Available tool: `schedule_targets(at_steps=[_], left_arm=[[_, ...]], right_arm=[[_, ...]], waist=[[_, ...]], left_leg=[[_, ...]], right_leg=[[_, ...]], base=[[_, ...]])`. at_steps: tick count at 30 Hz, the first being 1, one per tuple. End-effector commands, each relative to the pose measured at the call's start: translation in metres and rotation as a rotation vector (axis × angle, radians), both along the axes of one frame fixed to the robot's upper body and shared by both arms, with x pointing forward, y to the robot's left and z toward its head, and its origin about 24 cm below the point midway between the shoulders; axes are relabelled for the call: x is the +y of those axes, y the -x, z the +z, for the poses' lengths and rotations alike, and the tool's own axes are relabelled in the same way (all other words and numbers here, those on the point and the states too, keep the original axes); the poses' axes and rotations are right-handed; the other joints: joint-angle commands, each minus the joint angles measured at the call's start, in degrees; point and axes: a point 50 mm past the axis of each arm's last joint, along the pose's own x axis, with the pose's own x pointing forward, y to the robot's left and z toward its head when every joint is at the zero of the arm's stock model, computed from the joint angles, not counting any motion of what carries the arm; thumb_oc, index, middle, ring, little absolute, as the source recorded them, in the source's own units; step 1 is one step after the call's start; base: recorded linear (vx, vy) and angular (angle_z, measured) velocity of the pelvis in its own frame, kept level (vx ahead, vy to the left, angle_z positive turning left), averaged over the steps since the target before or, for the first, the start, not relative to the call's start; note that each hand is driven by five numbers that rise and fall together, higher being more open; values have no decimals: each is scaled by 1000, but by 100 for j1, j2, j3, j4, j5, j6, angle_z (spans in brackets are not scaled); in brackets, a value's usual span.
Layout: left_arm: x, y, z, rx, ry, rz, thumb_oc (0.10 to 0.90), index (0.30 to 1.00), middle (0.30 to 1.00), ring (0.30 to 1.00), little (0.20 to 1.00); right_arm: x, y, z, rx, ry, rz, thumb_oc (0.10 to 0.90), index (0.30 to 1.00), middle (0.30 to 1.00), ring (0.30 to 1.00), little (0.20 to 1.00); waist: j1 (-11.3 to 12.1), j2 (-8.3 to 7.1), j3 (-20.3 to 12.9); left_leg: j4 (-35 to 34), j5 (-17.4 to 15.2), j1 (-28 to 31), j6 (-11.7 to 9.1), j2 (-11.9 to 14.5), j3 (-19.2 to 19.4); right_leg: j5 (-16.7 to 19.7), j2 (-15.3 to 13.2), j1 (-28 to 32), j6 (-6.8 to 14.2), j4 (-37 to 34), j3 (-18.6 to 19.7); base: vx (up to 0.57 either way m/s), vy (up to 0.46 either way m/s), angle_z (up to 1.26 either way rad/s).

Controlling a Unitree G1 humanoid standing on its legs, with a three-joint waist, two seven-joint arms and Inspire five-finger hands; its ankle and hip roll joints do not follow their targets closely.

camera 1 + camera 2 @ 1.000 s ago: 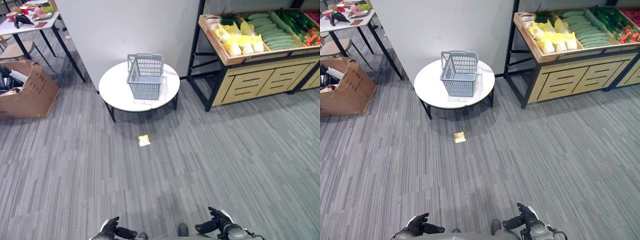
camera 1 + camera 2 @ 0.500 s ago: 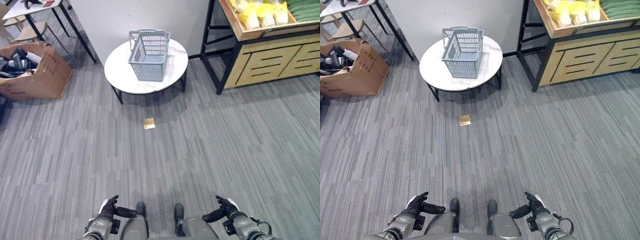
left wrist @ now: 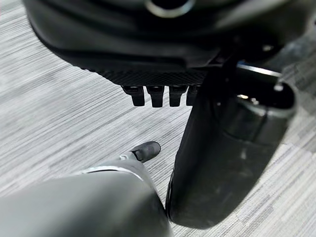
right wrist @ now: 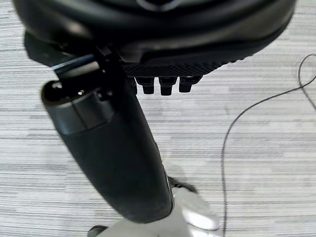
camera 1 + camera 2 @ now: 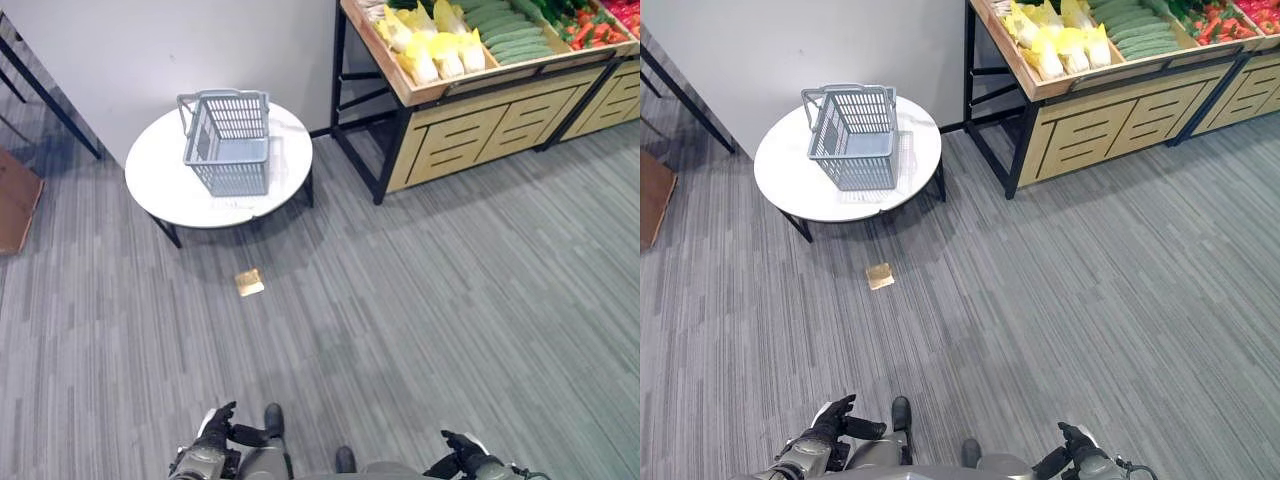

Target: Get the vegetables into the basket

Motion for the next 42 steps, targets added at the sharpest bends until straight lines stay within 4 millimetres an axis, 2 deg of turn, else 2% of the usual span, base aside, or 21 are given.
schedule_targets(at_steps=[1,6,10,12,13,16,17,18,20,21,24,26,27,28,31,33,35,37,40,42], left_arm=[[20,22,-2,67,-68,-31,900,1000,1000,1000,1000],[28,19,1,64,-94,-44,900,1000,1000,1000,1000],[28,21,1,67,-89,-43,900,1000,1000,1000,1000],[27,24,0,76,-84,-42,900,1000,1000,1000,1000],[27,24,0,75,-81,-43,900,1000,1000,1000,1000],[27,23,0,70,-79,-47,900,1000,1000,1000,1000],[27,20,1,64,-79,-50,900,1000,1000,1000,1000],[27,19,1,62,-83,-61,900,1000,1000,1000,1000],[27,18,2,58,-82,-62,900,1000,1000,1000,1000],[26,17,2,59,-82,-63,900,1000,1000,1000,1000],[24,16,1,60,-84,-76,900,1000,1000,1000,1000],[23,17,1,69,-83,-83,900,1000,1000,1000,1000],[23,17,0,69,-82,-83,900,1000,1000,1000,1000],[22,16,1,66,-80,-85,900,1000,1000,1000,1000],[21,16,0,69,-77,-87,900,1000,1000,1000,1000],[21,21,-1,83,-73,-84,900,1000,1000,1000,1000],[19,23,-2,88,-63,-69,900,1000,1000,1000,1000],[18,24,-3,93,-61,-64,900,1000,1000,1000,1000],[18,22,-3,88,-61,-54,900,1000,1000,1000,1000],[17,19,-2,78,-59,-49,900,1000,1000,1000,1000]], right_arm=[[5,-14,3,-51,-8,45,900,1000,1000,1000,1000],[13,-21,4,-64,-23,77,900,1000,1000,1000,1000],[11,-18,3,-50,-18,76,900,1000,1000,1000,1000],[10,-15,2,-40,-13,74,900,1000,1000,1000,1000],[9,-15,3,-41,-10,75,900,1000,1000,1000,1000],[9,-18,4,-51,-8,79,900,1000,1000,1000,1000],[9,-20,4,-57,-6,79,900,1000,1000,1000,1000],[8,-23,5,-70,-5,82,900,1000,1000,1000,1000],[10,-28,7,-92,-5,88,900,1000,1000,1000,1000],[11,-32,8,-105,-8,95,900,1000,1000,1000,1000],[11,-35,9,-114,-6,100,900,1000,1000,1000,1000],[13,-38,10,-123,-5,117,900,1000,1000,1000,1000],[12,-38,10,-123,-5,117,900,1000,1000,1000,1000],[11,-36,10,-118,0,112,900,1000,1000,1000,1000],[9,-32,9,-109,-1,106,900,1000,1000,1000,1000],[5,-27,8,-89,7,114,900,1000,1000,1000,1000],[-2,-30,11,-97,22,119,900,1000,1000,1000,1000],[-6,-32,13,-109,28,110,900,1000,1000,1000,1000],[-12,-35,16,-121,40,93,900,1000,1000,1000,1000],[-18,-33,17,-119,54,77,900,1000,1000,1000,1000]], waist=[[176,-246,45],[194,-342,41],[198,-360,26],[203,-390,2],[205,-392,11],[218,-356,71],[214,-312,141],[224,-250,225],[184,-193,308],[110,-131,414],[19,-163,529],[-54,-186,549],[-63,-169,568],[-145,-181,564],[-230,-147,583],[-196,-128,474],[-184,-2,327],[-193,62,285],[-192,112,283],[-186,95,317]], left_leg=[[622,-653,-311,-275,-12,56],[429,-788,-111,-115,-236,169],[372,-826,-46,-78,-288,171],[328,-865,19,-39,-357,158],[297,-891,72,-9,-407,149],[327,-967,103,67,-430,139],[365,-1004,124,110,-424,111],[434,-1113,221,183,-447,109],[376,-1146,392,215,-441,98],[325,-1165,562,210,-431,48],[221,-1282,857,167,-497,-3],[184,-1365,1018,124,-532,-92],[183,-1379,1044,120,-517,-105],[156,-1460,1186,77,-556,-228],[142,-1565,1394,44,-555,-391],[224,-1699,1519,-35,-509,-547],[392,-1576,1550,-238,-243,-668],[516,-1438,1544,-350,-123,-729],[879,-1088,1415,-519,-52,-799],[1464,-796,1167,-650,-82,-839]], right_leg=[[799,-1322,-324,783,379,257],[1540,-1424,-486,928,456,360],[1698,-1463,-464,966,430,377],[1926,-1515,-457,1003,454,387],[2131,-1533,-510,1026,578,424],[2221,-1523,-668,968,971,406],[2203,-1484,-802,911,1256,371],[2109,-1436,-1010,829,1665,182],[1935,-1299,-1366,767,1881,64],[1552,-1124,-1686,690,1912,-63],[1349,-1047,-1946,723,1189,-367],[1442,-1019,-2080,810,745,-381],[1436,-1008,-2045,808,736,-400],[1508,-948,-2264,848,451,-243],[1600,-839,-2262,867,305,-143],[1513,-796,-2077,752,251,-271],[1197,-604,-1977,543,422,-470],[1020,-528,-1959,459,538,-554],[851,-452,-1849,316,597,-645],[788,-459,-1713,217,555,-684]], base=[[40,179,-7],[53,168,-3],[34,84,1],[43,102,-2],[30,94,-1],[7,117,-5],[3,218,-6],[30,200,-3],[106,153,-1],[147,82,-7],[181,-19,11],[200,-59,24],[239,-84,21],[169,-59,33],[254,-123,53],[299,-278,83],[306,-348,49],[202,-238,20],[148,-193,1],[105,-163,10]])
